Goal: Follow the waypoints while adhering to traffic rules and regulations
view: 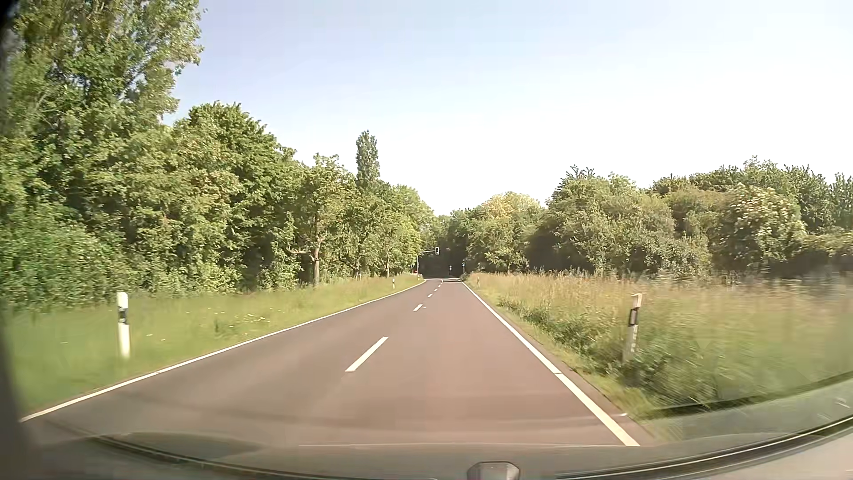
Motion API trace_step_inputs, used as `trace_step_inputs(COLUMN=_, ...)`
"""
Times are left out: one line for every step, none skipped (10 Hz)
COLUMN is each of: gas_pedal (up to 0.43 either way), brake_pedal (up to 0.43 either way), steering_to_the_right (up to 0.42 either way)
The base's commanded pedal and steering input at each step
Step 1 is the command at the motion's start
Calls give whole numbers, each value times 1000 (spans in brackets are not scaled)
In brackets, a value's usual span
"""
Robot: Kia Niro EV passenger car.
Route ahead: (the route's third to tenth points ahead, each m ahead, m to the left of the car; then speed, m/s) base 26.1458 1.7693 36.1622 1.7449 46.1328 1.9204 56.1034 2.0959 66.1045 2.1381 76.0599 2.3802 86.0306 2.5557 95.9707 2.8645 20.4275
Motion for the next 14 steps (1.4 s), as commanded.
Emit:
trace_step_inputs(gas_pedal=47, brake_pedal=18, steering_to_the_right=0)
trace_step_inputs(gas_pedal=47, brake_pedal=18, steering_to_the_right=0)
trace_step_inputs(gas_pedal=47, brake_pedal=18, steering_to_the_right=0)
trace_step_inputs(gas_pedal=47, brake_pedal=18, steering_to_the_right=0)
trace_step_inputs(gas_pedal=47, brake_pedal=18, steering_to_the_right=0)
trace_step_inputs(gas_pedal=47, brake_pedal=18, steering_to_the_right=-1)
trace_step_inputs(gas_pedal=47, brake_pedal=18, steering_to_the_right=-1)
trace_step_inputs(gas_pedal=47, brake_pedal=18, steering_to_the_right=0)
trace_step_inputs(gas_pedal=47, brake_pedal=18, steering_to_the_right=0)
trace_step_inputs(gas_pedal=47, brake_pedal=18, steering_to_the_right=0)
trace_step_inputs(gas_pedal=47, brake_pedal=18, steering_to_the_right=0)
trace_step_inputs(gas_pedal=47, brake_pedal=18, steering_to_the_right=0)
trace_step_inputs(gas_pedal=47, brake_pedal=18, steering_to_the_right=0)
trace_step_inputs(gas_pedal=47, brake_pedal=18, steering_to_the_right=0)
